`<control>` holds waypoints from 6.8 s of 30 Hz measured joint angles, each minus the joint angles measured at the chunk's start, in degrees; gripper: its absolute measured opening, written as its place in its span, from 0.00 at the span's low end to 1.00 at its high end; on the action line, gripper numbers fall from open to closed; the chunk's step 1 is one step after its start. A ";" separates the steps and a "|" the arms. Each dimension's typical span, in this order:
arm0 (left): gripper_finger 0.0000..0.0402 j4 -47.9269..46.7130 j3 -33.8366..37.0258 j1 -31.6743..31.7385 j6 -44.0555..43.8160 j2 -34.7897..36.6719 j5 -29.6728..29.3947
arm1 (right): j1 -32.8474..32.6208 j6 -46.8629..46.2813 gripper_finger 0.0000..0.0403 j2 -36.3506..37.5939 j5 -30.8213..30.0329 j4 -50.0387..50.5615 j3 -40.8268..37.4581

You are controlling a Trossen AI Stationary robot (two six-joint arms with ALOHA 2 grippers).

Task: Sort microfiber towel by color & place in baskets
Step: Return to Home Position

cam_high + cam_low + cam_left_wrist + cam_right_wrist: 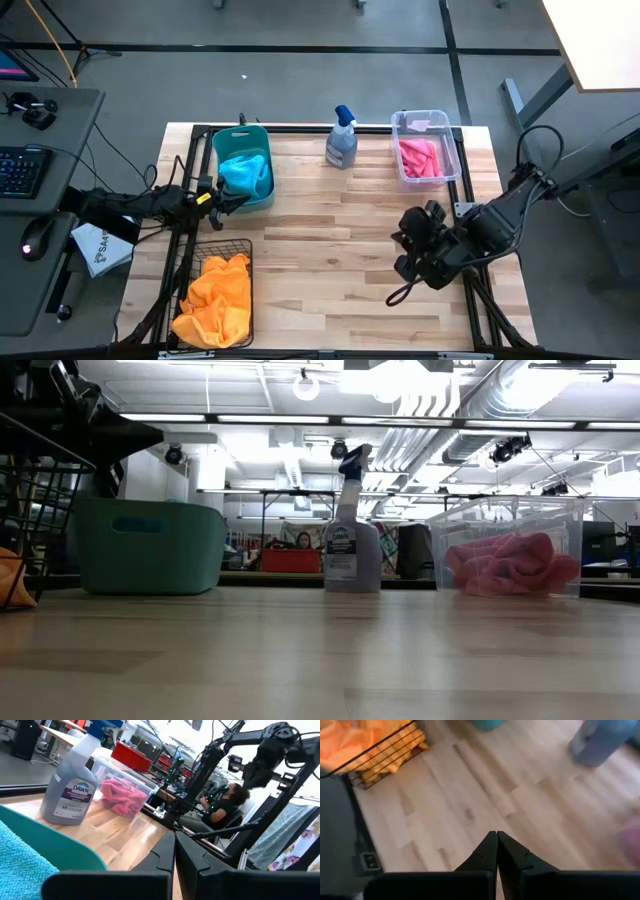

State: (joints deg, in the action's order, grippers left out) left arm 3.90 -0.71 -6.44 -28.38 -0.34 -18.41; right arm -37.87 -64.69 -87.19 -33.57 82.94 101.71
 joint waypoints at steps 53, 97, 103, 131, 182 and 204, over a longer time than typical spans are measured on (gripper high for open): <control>0.00 -0.22 -0.04 0.00 0.04 0.00 0.00 | 39.65 43.31 0.00 82.75 33.82 -90.29 -99.06; 0.00 -0.23 -0.04 0.00 0.04 -0.02 -0.20 | 39.65 36.55 0.00 84.22 33.56 -84.79 -101.20; 0.00 -0.24 -0.04 0.00 0.04 -0.02 -0.20 | 39.65 36.63 0.00 84.22 33.55 -84.79 -101.20; 0.00 -0.24 -0.04 0.00 0.04 -0.02 -0.20 | 39.65 36.62 0.00 84.22 33.54 -84.79 -101.22; 0.00 -0.22 -0.04 0.00 0.02 -0.02 -0.19 | 39.64 36.61 0.00 84.20 33.54 -84.80 -101.22; 0.00 -0.23 -0.04 -0.01 0.04 -0.01 -0.19 | 39.64 36.61 0.00 84.20 33.54 -84.80 -101.22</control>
State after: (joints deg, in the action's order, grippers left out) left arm 3.67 -0.75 -6.44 -28.34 -0.35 -18.61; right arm 1.77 -28.08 -2.98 -0.03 -1.86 0.49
